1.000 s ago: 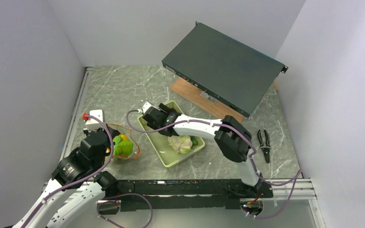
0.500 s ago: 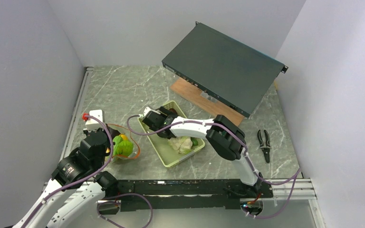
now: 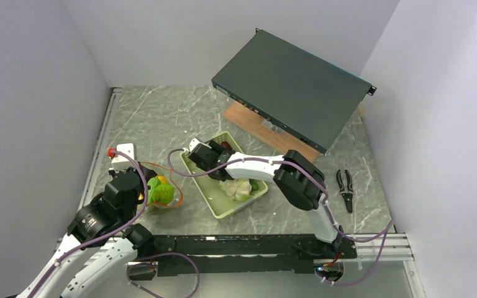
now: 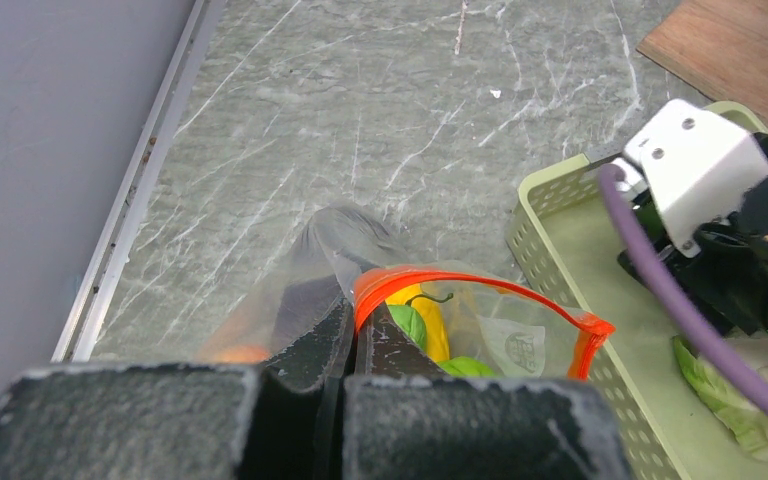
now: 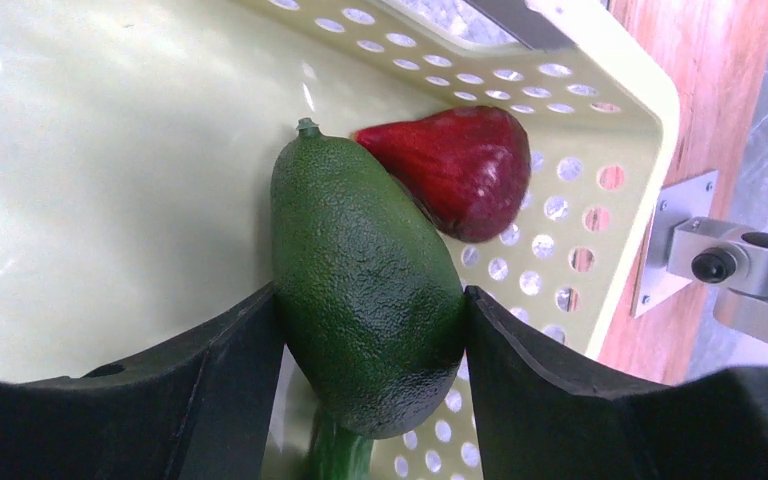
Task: Place the food in the zip-top bag and seal the zipper
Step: Pick up the fake fruit from the bin, then place the fake fruit in the zipper food storage bag.
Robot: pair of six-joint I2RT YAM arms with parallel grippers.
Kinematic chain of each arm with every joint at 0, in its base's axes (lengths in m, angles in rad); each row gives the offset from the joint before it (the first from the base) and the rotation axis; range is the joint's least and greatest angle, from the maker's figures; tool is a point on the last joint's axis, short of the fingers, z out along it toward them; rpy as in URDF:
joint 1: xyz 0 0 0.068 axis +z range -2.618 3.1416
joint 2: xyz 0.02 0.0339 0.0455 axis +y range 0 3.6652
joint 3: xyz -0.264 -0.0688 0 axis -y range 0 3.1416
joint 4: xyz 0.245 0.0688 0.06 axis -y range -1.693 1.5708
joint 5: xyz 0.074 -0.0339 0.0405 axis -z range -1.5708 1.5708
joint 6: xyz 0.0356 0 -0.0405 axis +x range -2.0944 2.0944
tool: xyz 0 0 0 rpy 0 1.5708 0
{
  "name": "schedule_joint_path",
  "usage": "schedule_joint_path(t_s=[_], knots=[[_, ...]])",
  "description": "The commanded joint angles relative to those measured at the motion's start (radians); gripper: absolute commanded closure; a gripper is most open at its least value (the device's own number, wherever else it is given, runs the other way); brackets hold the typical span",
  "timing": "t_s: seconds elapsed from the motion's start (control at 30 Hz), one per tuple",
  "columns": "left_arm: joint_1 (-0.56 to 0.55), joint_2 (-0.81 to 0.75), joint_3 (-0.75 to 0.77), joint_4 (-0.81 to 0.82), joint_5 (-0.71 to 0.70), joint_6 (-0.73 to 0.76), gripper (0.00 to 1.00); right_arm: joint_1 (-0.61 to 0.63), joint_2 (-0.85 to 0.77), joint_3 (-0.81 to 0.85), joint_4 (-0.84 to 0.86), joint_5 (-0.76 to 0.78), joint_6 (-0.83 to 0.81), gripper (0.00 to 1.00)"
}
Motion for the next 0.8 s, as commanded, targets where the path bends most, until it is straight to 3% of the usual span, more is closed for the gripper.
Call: schedule_joint_path(t_s=[0.0, 0.37, 0.6, 0.77], knots=[[0.002, -0.014, 0.005, 0.026, -0.009, -0.003, 1.00, -0.003, -0.159, -0.041, 0.061, -0.062, 0.044, 0.71], [0.001, 0.006, 0.007, 0.022, -0.011, -0.004, 1.00, -0.003, -0.401, -0.133, 0.078, -0.260, 0.168, 0.96], [0.001, 0.004, 0.006, 0.025, -0.013, -0.003, 1.00, -0.004, -0.534, -0.193, 0.128, -0.653, 0.350, 0.97], [0.001, 0.007, 0.007, 0.021, -0.018, -0.006, 1.00, 0.005, -0.570, -0.256, 0.298, -0.895, 0.522, 0.97]])
